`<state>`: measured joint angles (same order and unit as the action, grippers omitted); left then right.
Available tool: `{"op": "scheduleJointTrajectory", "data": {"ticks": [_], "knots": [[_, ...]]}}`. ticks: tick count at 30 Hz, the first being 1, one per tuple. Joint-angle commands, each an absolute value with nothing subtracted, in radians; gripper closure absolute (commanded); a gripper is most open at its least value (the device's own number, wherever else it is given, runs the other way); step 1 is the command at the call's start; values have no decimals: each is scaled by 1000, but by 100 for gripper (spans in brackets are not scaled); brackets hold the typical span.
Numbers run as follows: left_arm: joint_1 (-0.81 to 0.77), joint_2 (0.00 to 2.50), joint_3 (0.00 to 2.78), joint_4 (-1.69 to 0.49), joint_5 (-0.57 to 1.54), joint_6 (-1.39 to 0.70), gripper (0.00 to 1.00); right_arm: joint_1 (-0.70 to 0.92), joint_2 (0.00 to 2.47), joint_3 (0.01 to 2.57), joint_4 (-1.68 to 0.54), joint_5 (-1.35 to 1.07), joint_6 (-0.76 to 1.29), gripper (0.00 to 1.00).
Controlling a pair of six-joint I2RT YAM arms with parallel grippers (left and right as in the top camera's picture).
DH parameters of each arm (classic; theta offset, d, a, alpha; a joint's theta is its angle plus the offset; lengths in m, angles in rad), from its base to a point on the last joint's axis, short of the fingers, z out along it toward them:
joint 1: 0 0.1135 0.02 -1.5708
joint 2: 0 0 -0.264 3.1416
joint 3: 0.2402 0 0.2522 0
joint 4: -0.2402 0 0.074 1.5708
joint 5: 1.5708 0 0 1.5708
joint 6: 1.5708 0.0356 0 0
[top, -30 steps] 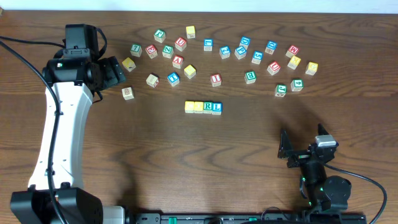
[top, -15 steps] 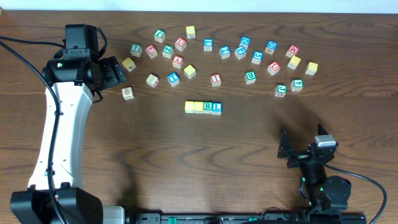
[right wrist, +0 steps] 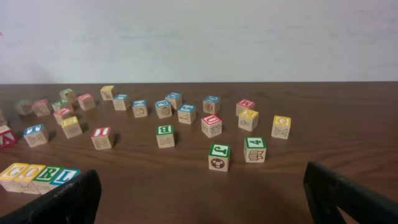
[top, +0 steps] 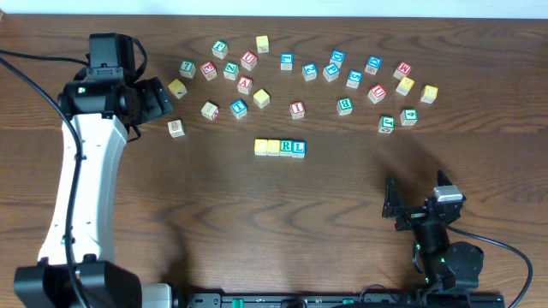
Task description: Spell out CORL
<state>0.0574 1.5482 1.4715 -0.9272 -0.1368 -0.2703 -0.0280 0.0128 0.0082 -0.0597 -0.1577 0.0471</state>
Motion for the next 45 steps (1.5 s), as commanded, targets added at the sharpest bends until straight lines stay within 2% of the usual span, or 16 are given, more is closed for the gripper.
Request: {"op": "scheduleJointTrajectory", "data": {"ticks": [1,11,21,31,45], "knots": [[62,1441,1494,-927,-144,-240,2,-42,7,6,-62,-164,36,1],[71,1106,1373,-879,-145,-240,3,-42,7,6,-62,-164,36,1],[123,670,792,-364,-143,-239,2,-42,7,6,-62,-164,36,1],[123,341,366,-41,-143,-216,2,-42,7,6,-62,-164,36,1],[123,23,72,10,-144,-148,3,-42,7,6,-62,-164,36,1]]}}
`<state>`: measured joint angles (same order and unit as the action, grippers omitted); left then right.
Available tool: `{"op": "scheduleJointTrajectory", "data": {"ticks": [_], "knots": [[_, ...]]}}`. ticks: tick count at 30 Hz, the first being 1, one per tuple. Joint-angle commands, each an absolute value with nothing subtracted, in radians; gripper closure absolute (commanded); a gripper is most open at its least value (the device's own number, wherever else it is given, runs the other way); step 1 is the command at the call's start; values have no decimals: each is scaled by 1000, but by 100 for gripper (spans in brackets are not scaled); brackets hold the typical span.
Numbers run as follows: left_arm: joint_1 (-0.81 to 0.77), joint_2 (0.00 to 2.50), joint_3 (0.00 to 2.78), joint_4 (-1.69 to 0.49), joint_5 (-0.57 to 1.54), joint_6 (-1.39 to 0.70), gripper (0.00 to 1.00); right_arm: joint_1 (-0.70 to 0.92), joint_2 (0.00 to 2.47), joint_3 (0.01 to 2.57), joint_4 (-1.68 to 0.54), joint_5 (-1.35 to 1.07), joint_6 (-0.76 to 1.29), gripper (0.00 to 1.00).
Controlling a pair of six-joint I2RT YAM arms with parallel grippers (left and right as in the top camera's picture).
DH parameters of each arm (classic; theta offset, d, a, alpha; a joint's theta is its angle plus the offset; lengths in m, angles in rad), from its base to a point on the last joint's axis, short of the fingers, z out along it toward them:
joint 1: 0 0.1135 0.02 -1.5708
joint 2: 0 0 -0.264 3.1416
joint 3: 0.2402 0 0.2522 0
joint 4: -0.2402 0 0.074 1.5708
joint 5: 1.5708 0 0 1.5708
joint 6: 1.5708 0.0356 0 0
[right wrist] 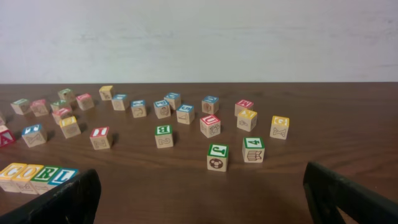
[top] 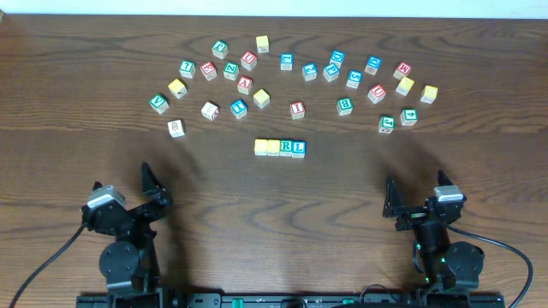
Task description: Spell out CORL
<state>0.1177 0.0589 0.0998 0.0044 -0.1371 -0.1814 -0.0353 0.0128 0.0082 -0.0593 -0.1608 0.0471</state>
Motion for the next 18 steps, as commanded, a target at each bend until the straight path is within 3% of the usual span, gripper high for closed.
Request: {"op": "scheduleJointTrajectory", "data": {"ticks": [1,18], "knots": [[123,14,63,9,-144,-145,3,-42,7,6,-62,-164,36,1],[113,1,4,-61,-143,-134,3,-42,7,6,-62,-164,36,1]]}}
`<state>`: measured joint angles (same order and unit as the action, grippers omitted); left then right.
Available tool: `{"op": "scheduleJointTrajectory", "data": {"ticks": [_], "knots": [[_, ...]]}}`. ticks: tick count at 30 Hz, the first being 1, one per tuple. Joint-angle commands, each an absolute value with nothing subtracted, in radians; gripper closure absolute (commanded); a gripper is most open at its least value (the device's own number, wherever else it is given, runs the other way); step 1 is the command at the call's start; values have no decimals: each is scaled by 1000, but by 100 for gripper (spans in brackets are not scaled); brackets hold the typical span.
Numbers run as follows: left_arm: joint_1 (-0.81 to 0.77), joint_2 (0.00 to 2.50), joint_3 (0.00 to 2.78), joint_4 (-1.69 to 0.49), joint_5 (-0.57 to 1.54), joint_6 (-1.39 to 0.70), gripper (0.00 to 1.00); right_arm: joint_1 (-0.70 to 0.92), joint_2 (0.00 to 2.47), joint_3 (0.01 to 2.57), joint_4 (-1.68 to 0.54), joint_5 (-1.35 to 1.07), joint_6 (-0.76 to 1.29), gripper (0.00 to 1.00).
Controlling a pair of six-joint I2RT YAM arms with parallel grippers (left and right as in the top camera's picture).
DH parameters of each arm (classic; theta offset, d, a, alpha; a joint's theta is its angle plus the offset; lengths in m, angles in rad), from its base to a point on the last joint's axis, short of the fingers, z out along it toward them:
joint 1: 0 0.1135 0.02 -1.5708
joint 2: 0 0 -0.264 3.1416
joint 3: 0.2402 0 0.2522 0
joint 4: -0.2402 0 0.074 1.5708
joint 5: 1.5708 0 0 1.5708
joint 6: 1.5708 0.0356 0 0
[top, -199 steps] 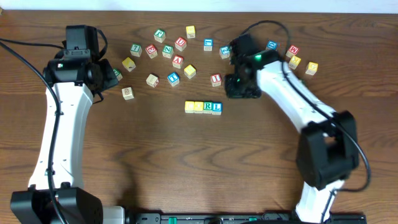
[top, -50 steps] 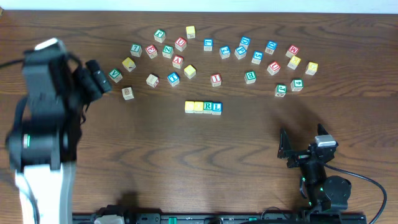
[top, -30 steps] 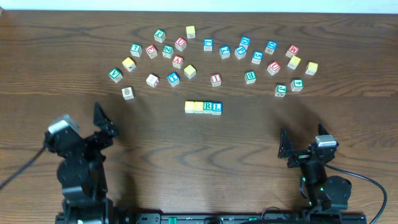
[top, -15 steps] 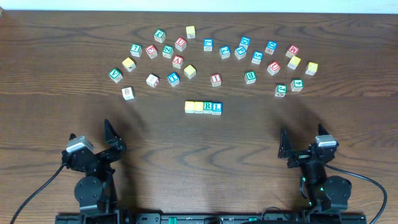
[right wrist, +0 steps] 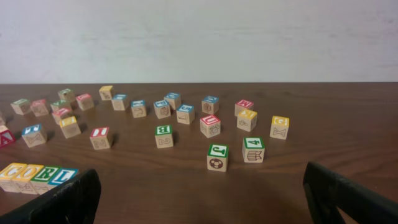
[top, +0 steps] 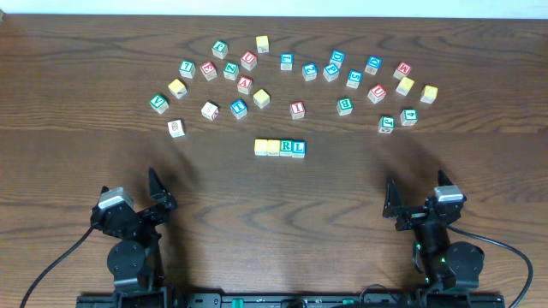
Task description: Spell out CORL
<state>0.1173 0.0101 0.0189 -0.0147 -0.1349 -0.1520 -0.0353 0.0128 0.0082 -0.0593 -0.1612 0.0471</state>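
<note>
Four letter blocks stand side by side in a row (top: 280,147) at the table's middle, reading C, O, R, L; the same row (right wrist: 37,177) shows at the lower left of the right wrist view. My left gripper (top: 133,195) rests folded at the front left, open and holding nothing. At the front right my right gripper (top: 417,195) is folded the same way, far from the row. Its fingers (right wrist: 68,199) stand wide apart, so that gripper (right wrist: 205,205) is open with only bare table between them.
Several loose letter blocks lie in an arc behind the row, among them a red I block (top: 296,109), a green J block (right wrist: 218,156) and a green 4 block (right wrist: 254,149). A pale wall runs along the table's far edge.
My left arm, folded at the front left, sits slightly further right than before. The row, the loose blocks and my right arm have not moved.
At first my left arm reached out over the left end of the loose blocks, while the four-block row stood at the middle. Later it lay folded at the front left, uncovering a green V block. It has stayed there; my right arm never moved.
</note>
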Motion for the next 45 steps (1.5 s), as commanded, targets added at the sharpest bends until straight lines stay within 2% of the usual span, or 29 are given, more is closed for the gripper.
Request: {"op": "scheduleJointTrajectory", "data": {"ticks": [1,7,45], "knots": [[108,1,4,-61,-143,-134,3,-42,7,6,-62,-164,36,1],[69,1,4,-59,-142,-135,2,-42,7,6,-62,-164,36,1],[72,4,4,-59,-143,-134,2,-42,7,6,-62,-164,36,1]]}}
